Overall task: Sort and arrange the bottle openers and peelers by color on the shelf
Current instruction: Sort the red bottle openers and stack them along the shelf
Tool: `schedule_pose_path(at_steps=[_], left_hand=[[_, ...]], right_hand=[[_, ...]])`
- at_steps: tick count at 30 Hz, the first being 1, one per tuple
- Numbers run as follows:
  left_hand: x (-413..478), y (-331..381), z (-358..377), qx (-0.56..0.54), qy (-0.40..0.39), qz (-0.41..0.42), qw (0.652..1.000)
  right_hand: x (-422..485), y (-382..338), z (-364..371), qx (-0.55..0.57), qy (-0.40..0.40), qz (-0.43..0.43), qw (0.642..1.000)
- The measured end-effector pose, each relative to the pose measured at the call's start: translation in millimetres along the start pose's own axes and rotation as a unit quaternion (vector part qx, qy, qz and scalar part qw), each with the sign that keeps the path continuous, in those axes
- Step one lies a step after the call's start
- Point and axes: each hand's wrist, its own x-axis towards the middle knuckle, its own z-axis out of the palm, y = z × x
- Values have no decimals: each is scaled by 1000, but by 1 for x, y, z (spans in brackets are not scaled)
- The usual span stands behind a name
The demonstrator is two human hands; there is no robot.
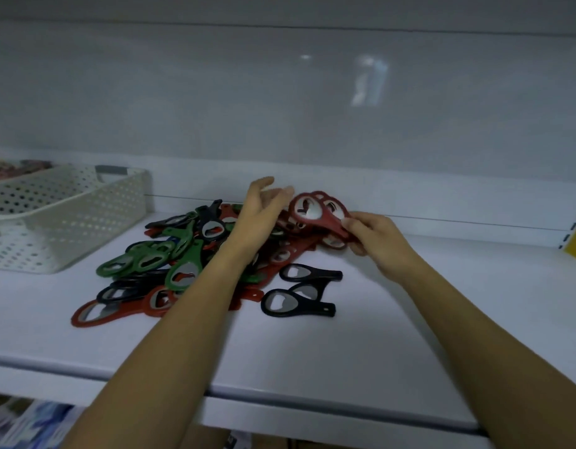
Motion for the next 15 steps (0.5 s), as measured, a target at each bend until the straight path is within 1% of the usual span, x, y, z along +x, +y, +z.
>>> schedule_pose_path(at_steps=[1, 2, 3, 4, 8, 9, 11, 15], left_hand=[[-1, 0, 3, -44, -42, -25, 998], [-3, -1, 8, -92, -78, -44, 992], [-4, -2, 13, -144, -96, -56, 983], [-4, -1, 18, -182, -97, -61, 977], [-4, 2, 19, -251, -42, -48, 966], [-3, 3, 17, -262, -32, -46, 963], [-4, 5, 14, -272, -6, -42, 961], [0, 2, 8, -243, 56, -12, 968]], right_hand=[[-1, -1, 5, 66, -2, 17, 998], [0, 0, 11, 107, -11, 27, 994], [-1, 1, 18, 131, -27, 33, 990], [-2, 2, 26, 147, -46, 38, 987], [-4, -2, 49, 208, -90, 56, 972], [-4, -4, 52, 209, -98, 60, 971], [-4, -6, 58, 168, -102, 61, 979], [-5, -3, 63, 94, -40, 71, 992]])
